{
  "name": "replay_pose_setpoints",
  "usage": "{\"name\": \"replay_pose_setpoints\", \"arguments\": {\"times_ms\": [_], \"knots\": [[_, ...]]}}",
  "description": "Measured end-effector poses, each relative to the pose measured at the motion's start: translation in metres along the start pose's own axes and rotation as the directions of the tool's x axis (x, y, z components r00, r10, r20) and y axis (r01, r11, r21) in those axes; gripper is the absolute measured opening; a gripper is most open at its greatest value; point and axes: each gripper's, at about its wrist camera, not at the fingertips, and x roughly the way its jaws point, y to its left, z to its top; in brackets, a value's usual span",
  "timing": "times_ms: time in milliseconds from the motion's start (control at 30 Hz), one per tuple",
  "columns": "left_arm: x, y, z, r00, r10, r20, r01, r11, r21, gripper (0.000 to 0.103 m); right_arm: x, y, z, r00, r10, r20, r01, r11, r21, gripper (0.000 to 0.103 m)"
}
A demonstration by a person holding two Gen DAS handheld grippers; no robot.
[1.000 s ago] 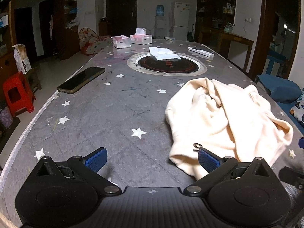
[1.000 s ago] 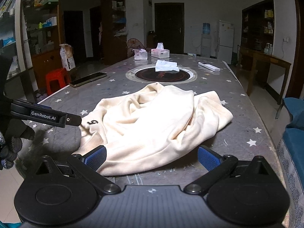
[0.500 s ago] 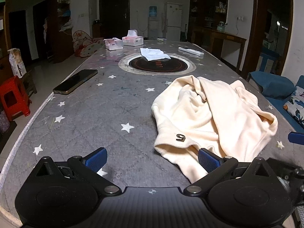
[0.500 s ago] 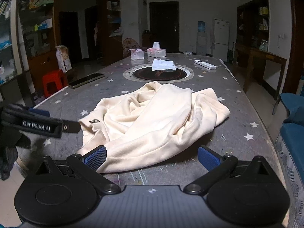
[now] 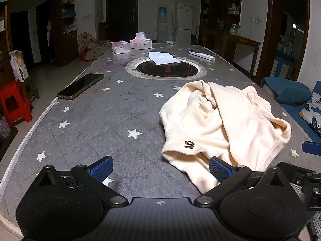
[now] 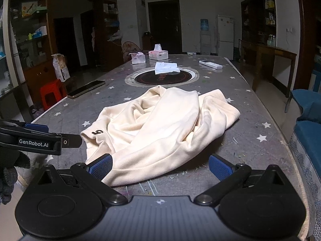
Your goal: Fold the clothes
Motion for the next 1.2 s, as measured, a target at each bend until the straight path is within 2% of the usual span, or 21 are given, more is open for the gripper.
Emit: {"name": "replay_pose_setpoints", "arguments": {"times_ms": [733, 1200], "knots": [[0.008, -0.003, 0.01, 1.0, -0.008, -0.008, 0.009, 1.0, 0.013, 0.103, 0.009, 0.001, 0.007, 1.0, 0.005, -0.013, -0.005, 1.0, 0.002, 0.103], [0.032, -0.002, 0.046, 1.0, 0.0, 0.011, -0.001, 0.998, 0.062, 0.103, 0.03, -0.004, 0.037, 1.0, 0.016, -0.003, -0.016, 0.999, -0.037, 0.103]]}}
